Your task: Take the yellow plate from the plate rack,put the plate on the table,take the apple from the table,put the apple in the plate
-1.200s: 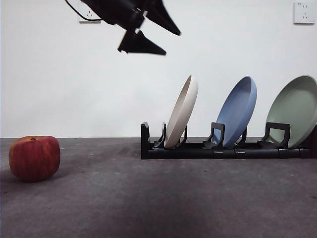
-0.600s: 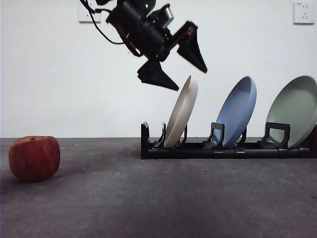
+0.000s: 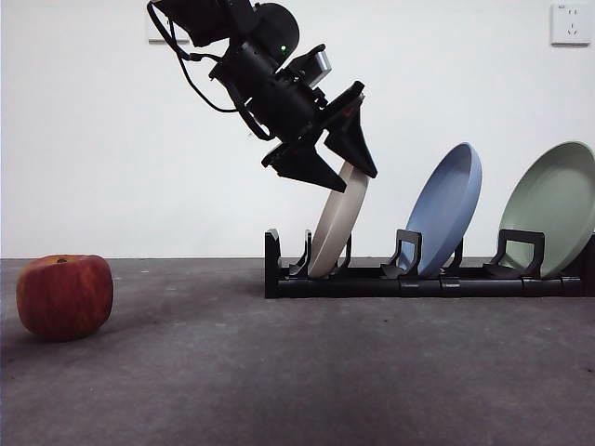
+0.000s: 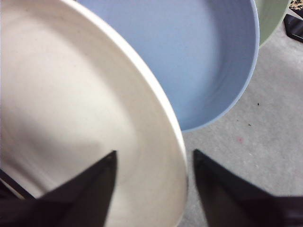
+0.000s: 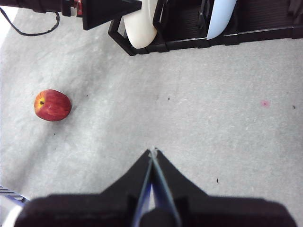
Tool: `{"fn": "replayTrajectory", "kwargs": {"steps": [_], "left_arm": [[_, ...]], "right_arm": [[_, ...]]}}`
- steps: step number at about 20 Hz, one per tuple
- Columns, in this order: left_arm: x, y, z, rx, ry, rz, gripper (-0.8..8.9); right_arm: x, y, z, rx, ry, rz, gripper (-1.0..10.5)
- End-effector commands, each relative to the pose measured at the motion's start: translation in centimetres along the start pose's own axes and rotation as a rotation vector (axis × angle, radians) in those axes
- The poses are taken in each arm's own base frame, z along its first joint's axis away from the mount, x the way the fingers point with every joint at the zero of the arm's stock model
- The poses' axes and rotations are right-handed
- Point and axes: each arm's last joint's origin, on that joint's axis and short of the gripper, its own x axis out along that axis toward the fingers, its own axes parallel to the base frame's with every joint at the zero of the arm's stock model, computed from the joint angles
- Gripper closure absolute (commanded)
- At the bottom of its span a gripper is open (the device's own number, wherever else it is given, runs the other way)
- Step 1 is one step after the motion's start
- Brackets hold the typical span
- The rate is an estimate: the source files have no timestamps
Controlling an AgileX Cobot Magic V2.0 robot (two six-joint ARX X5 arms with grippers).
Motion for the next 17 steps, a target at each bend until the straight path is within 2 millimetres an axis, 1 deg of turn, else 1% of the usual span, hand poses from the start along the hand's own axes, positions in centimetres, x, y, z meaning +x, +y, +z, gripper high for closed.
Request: {"fn": "replayTrajectory", "kwargs": {"steps": [1,2,3,12,14,17], "left_arm": [[0.6,0.1,-0.1,0.013,-0.008,-0.007,7.69],[0.6,0.1,0.0,0.012,-0.014,-0.008,8.1],[0.6,0.1,0.0,0.012,-0.019,-0.012,8.19],[0.4,0.4,0.2,-0.02,-0.041,-0.018,8.2],[-0.3,0.7,0.7,-0.038,-0.057,-0.014,8.2],[-2.5,0.8,2.8,-0.057,-0.117,-0.027,8.2]], "right_arm": [[-0.1,0.1,0.2,-0.021,-0.008,0.003,9.5],[0.0,0.0,0.2,-0.022,-0.005,0.003,9.5],[0.0,0.0,0.2,-0.02,-0.002,0.003,9.5],[0.4,-0.2,0.4,-0.027,0.01,0.001,9.5],[0.4,-0.2,0.4,-0.028,0.01,0.002,9.5],[0.4,-0.2,0.4,-0.031,0.01,0.002,9.5]]}}
